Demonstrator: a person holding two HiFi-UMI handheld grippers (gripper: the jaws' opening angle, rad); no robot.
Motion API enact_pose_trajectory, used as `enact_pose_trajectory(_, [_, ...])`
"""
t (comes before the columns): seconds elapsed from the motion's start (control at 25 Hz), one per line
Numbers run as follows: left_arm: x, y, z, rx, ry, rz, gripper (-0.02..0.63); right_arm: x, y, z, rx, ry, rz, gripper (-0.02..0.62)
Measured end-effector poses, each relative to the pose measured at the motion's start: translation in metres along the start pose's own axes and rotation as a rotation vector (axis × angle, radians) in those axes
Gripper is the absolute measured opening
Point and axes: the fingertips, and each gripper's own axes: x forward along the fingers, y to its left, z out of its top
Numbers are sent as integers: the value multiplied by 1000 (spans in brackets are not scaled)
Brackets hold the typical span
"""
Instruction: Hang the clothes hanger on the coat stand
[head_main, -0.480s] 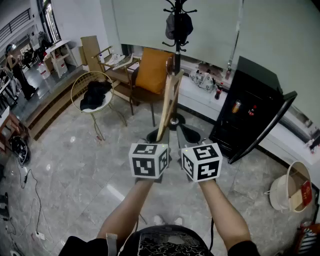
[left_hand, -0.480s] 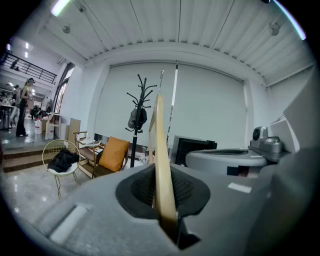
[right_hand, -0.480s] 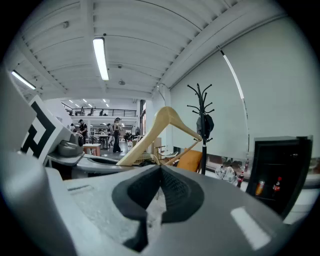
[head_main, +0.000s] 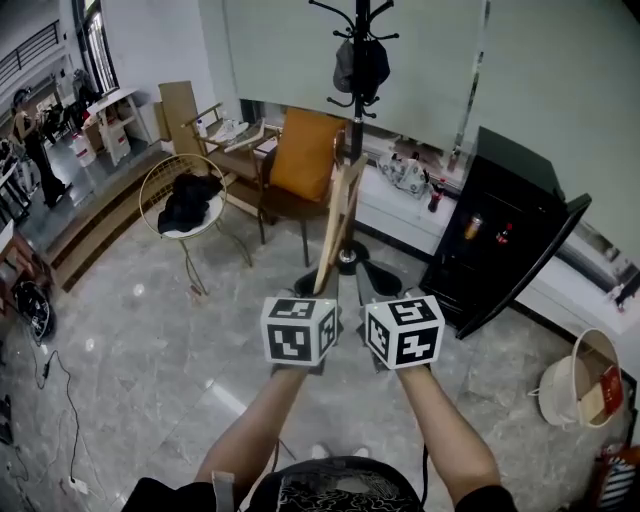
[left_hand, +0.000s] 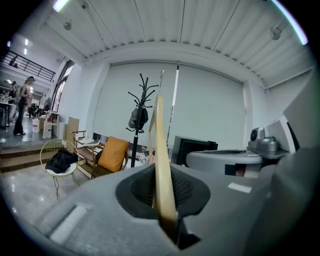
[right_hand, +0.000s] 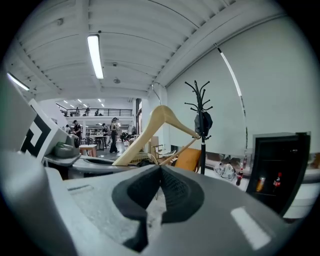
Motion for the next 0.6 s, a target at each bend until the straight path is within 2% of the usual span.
enact_pose_trajectory(0.32, [14,27,5,-6,-4,5,26,25,-1,3,9,4,-3,0])
enact_pose_trajectory(0.6, [45,29,9,6,6,18,26,49,-24,4,37,-5,25,0])
